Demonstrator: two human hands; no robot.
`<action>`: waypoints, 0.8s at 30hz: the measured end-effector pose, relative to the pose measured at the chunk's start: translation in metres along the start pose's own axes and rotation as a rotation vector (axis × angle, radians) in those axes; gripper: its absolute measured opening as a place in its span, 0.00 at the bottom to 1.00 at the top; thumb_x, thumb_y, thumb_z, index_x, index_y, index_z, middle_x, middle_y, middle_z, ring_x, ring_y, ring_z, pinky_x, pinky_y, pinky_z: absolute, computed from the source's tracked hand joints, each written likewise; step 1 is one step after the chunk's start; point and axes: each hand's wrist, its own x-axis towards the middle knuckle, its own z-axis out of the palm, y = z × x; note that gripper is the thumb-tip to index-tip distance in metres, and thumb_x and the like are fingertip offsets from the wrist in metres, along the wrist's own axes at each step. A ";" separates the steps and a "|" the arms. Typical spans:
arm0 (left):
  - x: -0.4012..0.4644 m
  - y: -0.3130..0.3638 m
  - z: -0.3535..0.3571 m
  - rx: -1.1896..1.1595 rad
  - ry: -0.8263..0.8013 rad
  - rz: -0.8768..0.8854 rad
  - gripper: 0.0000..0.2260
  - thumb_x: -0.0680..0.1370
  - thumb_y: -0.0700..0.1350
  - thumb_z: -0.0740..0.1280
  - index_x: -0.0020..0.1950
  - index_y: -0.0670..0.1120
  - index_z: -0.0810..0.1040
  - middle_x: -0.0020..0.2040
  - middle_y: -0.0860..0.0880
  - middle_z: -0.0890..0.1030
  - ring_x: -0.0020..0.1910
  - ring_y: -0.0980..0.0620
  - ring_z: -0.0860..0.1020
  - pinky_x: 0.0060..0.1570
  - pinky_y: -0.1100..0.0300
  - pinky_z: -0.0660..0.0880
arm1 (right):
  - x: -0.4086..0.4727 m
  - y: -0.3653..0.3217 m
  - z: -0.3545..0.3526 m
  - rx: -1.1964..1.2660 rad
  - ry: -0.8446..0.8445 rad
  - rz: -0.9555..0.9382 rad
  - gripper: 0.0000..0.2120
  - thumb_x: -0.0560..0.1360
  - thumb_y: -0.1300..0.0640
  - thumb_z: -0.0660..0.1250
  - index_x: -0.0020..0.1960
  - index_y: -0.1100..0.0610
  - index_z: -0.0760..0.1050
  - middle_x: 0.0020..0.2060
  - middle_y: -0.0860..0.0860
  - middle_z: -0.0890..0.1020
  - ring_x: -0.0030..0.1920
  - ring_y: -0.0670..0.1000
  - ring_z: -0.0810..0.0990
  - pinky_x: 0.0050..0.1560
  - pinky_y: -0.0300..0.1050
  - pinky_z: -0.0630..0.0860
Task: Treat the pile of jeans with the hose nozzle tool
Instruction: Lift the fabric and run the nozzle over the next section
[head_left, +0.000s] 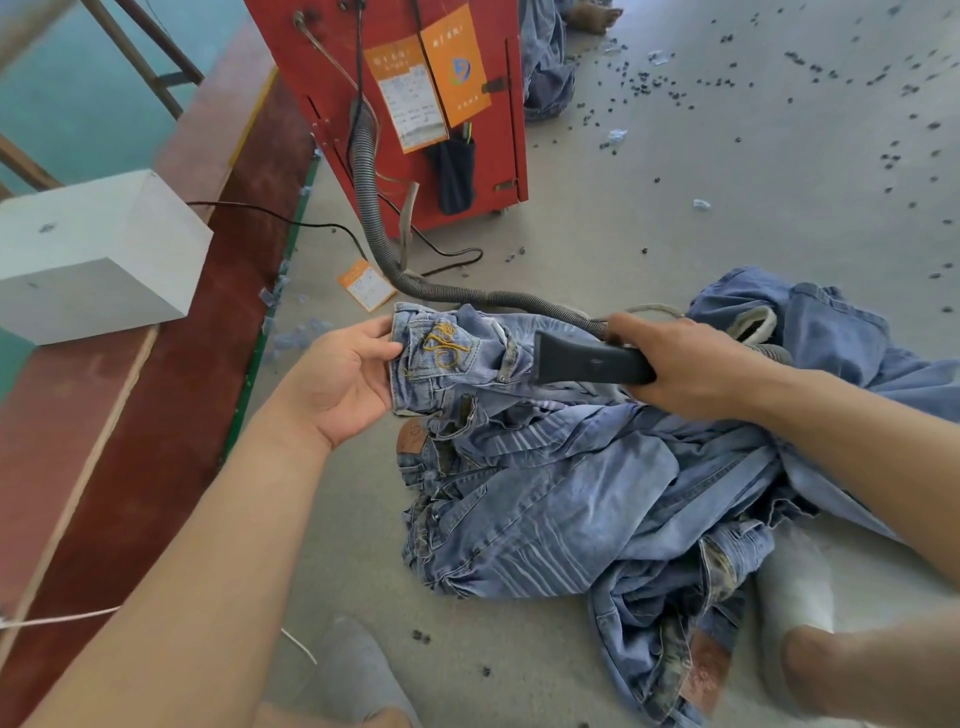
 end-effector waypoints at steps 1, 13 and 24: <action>0.000 0.000 0.000 0.005 0.015 -0.007 0.22 0.82 0.31 0.50 0.74 0.36 0.71 0.62 0.37 0.83 0.57 0.40 0.85 0.47 0.44 0.84 | 0.000 0.004 -0.001 -0.005 0.002 0.018 0.18 0.75 0.57 0.70 0.56 0.44 0.64 0.41 0.51 0.80 0.39 0.52 0.78 0.41 0.57 0.79; 0.003 -0.002 0.008 -0.019 0.098 -0.035 0.22 0.82 0.31 0.49 0.71 0.36 0.73 0.65 0.34 0.80 0.58 0.38 0.83 0.49 0.39 0.84 | 0.004 -0.010 0.027 -0.115 -0.004 -0.059 0.19 0.75 0.56 0.68 0.51 0.42 0.59 0.41 0.46 0.78 0.38 0.55 0.77 0.31 0.48 0.63; 0.001 0.001 0.014 -0.002 0.108 -0.023 0.23 0.81 0.31 0.48 0.74 0.34 0.70 0.67 0.33 0.78 0.57 0.38 0.83 0.48 0.40 0.84 | -0.005 -0.007 0.013 -0.052 -0.008 -0.038 0.16 0.75 0.55 0.69 0.54 0.44 0.63 0.37 0.46 0.77 0.35 0.48 0.75 0.32 0.49 0.70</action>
